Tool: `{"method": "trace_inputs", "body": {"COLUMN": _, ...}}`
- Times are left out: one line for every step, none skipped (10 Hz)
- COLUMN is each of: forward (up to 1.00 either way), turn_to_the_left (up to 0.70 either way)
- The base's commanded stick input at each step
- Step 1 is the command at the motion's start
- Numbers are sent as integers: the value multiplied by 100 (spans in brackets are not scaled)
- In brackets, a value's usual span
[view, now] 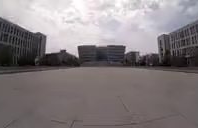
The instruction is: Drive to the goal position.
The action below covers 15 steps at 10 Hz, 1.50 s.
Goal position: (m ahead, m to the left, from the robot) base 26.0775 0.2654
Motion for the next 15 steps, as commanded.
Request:
{"method": "trace_inputs", "body": {"forward": 70, "turn_to_the_left": 0}}
{"method": "trace_inputs", "body": {"forward": 70, "turn_to_the_left": 0}}
{"method": "trace_inputs", "body": {"forward": 70, "turn_to_the_left": 0}}
{"method": "trace_inputs", "body": {"forward": 70, "turn_to_the_left": 0}}
{"method": "trace_inputs", "body": {"forward": 70, "turn_to_the_left": 0}}
{"method": "trace_inputs", "body": {"forward": 70, "turn_to_the_left": 0}}
{"method": "trace_inputs", "body": {"forward": 70, "turn_to_the_left": 0}}
{"method": "trace_inputs", "body": {"forward": 70, "turn_to_the_left": 0}}
{"method": "trace_inputs", "body": {"forward": 70, "turn_to_the_left": 0}}
{"method": "trace_inputs", "body": {"forward": 70, "turn_to_the_left": 0}}
{"method": "trace_inputs", "body": {"forward": 70, "turn_to_the_left": 0}}
{"method": "trace_inputs", "body": {"forward": 70, "turn_to_the_left": 0}}
{"method": "trace_inputs", "body": {"forward": 70, "turn_to_the_left": 0}}
{"method": "trace_inputs", "body": {"forward": 70, "turn_to_the_left": 0}}
{"method": "trace_inputs", "body": {"forward": 70, "turn_to_the_left": 0}}
